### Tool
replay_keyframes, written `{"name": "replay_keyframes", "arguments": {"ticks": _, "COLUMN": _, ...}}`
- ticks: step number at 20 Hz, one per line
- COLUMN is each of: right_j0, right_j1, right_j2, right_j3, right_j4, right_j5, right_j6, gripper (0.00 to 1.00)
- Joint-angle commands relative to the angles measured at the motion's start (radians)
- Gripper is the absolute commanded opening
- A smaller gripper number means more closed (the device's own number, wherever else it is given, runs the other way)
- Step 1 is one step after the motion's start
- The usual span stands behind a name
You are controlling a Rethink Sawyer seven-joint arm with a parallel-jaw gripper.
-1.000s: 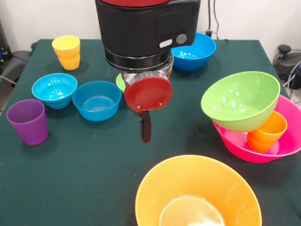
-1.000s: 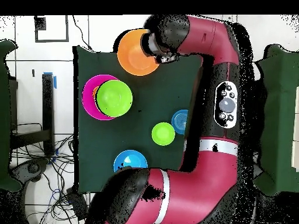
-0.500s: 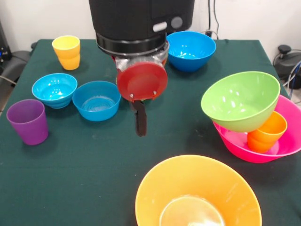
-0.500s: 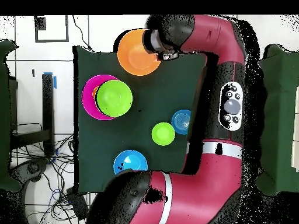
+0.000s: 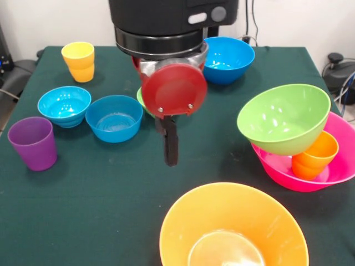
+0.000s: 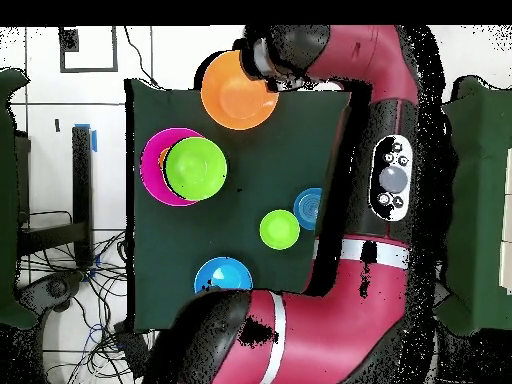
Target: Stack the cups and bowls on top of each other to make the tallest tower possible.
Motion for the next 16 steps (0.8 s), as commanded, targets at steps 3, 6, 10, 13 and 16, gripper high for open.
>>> {"name": "replay_keyframes", "arguments": {"ticks": 3, "right_j0": 0.069, "right_j1": 0.133, "right_j2": 0.083, "right_j3": -0.184, "right_j4": -0.033, "right_j5": 0.181, "right_j6": -0.115, "gripper": 1.0}}
{"name": "replay_keyframes", "arguments": {"ticks": 6, "right_j0": 0.078, "right_j1": 0.154, "right_j2": 0.087, "right_j3": -0.229, "right_j4": -0.035, "right_j5": 0.205, "right_j6": -0.119, "gripper": 1.0}}
{"name": "replay_keyframes", "arguments": {"ticks": 10, "right_j0": 0.081, "right_j1": 0.173, "right_j2": 0.09, "right_j3": -0.255, "right_j4": -0.035, "right_j5": 0.204, "right_j6": -0.146, "gripper": 1.0}}
{"name": "replay_keyframes", "arguments": {"ticks": 13, "right_j0": 0.076, "right_j1": 0.185, "right_j2": 0.092, "right_j3": -0.271, "right_j4": -0.042, "right_j5": 0.215, "right_j6": -0.208, "gripper": 1.0}}
{"name": "replay_keyframes", "arguments": {"ticks": 16, "right_j0": 0.059, "right_j1": 0.19, "right_j2": 0.083, "right_j3": -0.278, "right_j4": -0.066, "right_j5": 0.253, "right_j6": -0.376, "gripper": 1.0}}
